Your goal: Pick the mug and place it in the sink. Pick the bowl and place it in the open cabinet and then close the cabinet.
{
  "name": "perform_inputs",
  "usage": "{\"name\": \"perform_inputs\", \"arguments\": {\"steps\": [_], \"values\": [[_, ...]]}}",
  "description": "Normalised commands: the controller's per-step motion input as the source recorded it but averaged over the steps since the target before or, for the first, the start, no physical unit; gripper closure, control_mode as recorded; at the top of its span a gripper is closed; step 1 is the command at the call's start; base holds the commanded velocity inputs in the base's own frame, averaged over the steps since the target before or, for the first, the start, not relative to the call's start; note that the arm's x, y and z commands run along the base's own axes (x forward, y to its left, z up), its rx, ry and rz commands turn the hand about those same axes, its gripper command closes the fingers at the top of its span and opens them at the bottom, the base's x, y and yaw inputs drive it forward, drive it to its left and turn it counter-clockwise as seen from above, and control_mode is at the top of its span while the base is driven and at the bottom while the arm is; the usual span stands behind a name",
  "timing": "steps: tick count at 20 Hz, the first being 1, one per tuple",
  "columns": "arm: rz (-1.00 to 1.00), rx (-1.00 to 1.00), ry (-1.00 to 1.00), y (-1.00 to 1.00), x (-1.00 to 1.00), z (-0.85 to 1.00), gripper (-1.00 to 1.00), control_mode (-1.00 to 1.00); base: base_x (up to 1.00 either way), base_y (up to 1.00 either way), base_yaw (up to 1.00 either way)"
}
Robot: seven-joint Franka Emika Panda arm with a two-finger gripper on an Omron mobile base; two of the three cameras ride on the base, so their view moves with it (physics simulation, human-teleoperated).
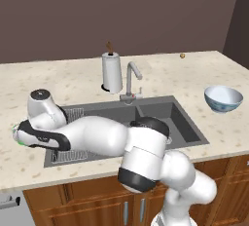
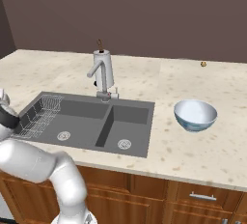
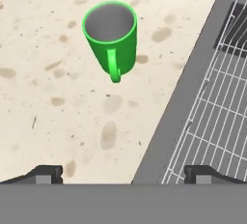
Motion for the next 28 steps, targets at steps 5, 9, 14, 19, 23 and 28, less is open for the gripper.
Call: {"name": "perform_inputs", "arguments": {"steps": [5,9,14,19,23,28], "values": [[0.0,0.0,0.0,0.27,0.26,-0.11,-1.0,-1.0,0.0,0.0,0.0],[0.0,0.0,0.0,0.17,0.02,-0.19,-1.0,-1.0,0.0,0.0,0.0],[0.0,0.0,0.0,0.13,0.02,-0.27,-1.0,-1.0,0.0,0.0,0.0],[0.0,0.0,0.0,0.01,0.25,-0.37,-1.0,-1.0,0.0,0.0,0.0],[0.0,0.0,0.0,0.01,0.31,-0.16,-1.0,-1.0,0.0,0.0,0.0],[0.0,-0.01,0.0,0.11,0.28,-0.2,-1.0,-1.0,0.0,0.0,0.0]]}}
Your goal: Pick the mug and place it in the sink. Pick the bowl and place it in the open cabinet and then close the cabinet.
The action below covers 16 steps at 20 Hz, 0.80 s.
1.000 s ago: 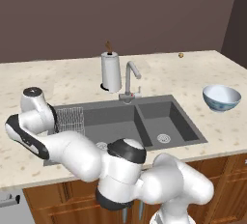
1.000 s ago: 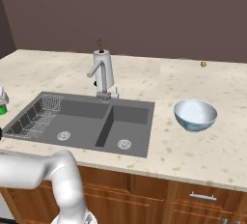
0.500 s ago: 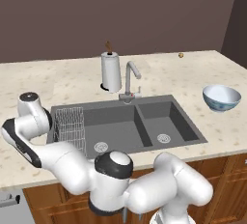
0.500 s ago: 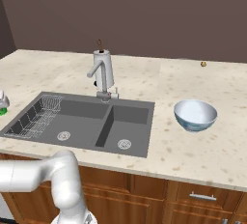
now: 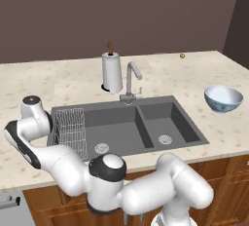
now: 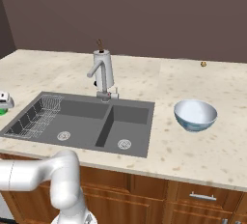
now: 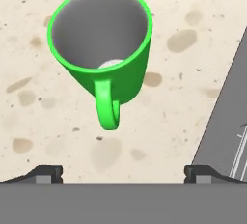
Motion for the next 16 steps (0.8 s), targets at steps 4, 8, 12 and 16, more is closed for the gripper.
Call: {"name": "perform_inputs", "arguments": {"steps": [4,8,12,16], "values": [[0.0,0.0,0.0,0.21,0.28,-0.22,-1.0,-1.0,0.0,0.0,0.0],[0.0,-0.02,0.0,0.29,0.35,-0.16,-1.0,-1.0,0.0,0.0,0.0],[0.0,-0.03,0.0,0.37,0.37,-0.16,-1.0,-1.0,0.0,0.0,0.0],[0.0,-0.01,0.0,0.37,0.34,-0.15,-1.0,-1.0,0.0,0.0,0.0]]}}
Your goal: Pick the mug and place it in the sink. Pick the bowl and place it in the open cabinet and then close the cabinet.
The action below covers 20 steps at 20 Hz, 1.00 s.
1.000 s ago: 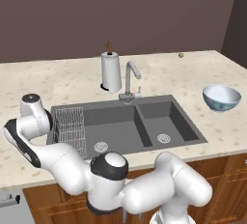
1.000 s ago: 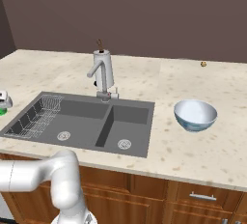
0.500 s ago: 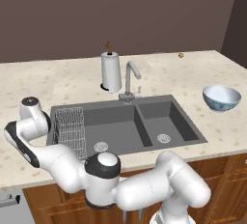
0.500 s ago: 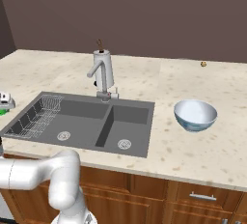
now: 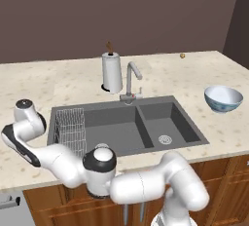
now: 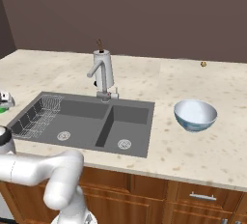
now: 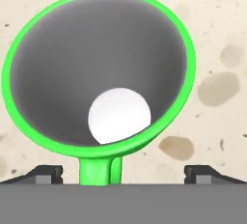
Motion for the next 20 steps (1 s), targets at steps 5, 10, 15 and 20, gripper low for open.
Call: {"name": "perform_inputs", "arguments": {"steps": [5,10,15,20], "values": [[0.0,-0.01,0.0,0.28,0.09,-0.11,1.0,-1.0,0.0,0.0,0.0],[0.0,0.0,0.0,0.11,0.05,-0.1,1.0,-1.0,0.0,0.0,0.0],[-0.01,0.01,0.0,0.0,0.01,-0.25,1.0,-1.0,0.0,0.0,0.0],[-0.32,0.0,0.03,-0.44,-0.12,-0.53,1.0,-1.0,0.0,0.0,0.0]]}}
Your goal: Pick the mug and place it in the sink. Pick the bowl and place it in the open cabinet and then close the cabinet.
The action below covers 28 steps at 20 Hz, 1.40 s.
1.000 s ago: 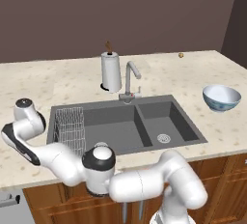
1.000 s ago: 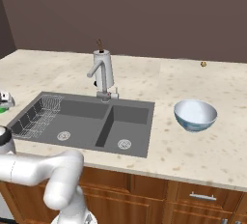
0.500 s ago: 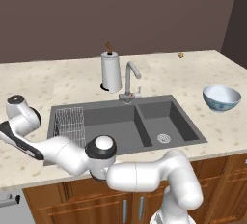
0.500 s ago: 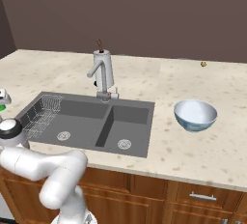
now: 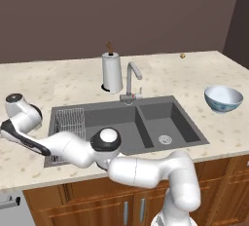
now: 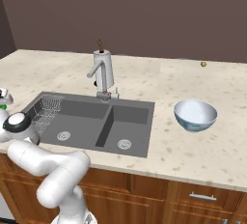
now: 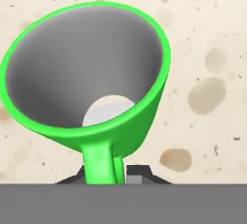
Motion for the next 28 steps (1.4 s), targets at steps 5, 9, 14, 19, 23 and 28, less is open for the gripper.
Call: {"name": "perform_inputs", "arguments": {"steps": [5,9,14,19,23,28], "values": [[-0.68,-0.17,-0.19,0.0,0.0,-0.27,1.0,-1.0,0.0,0.0,0.0],[-0.68,-0.3,-0.46,0.23,0.0,0.26,1.0,-1.0,0.0,0.0,0.0],[-0.54,-0.09,-0.23,0.0,0.04,0.89,1.0,-1.0,0.0,0.0,0.0],[-0.55,0.09,0.0,-0.31,-0.08,0.65,1.0,-1.0,0.0,0.0,0.0],[-0.55,0.26,0.06,-0.95,-0.38,0.29,1.0,-1.0,0.0,0.0,0.0],[-0.38,0.22,-0.01,-1.0,-0.47,0.24,1.0,-1.0,0.0,0.0,0.0]]}}
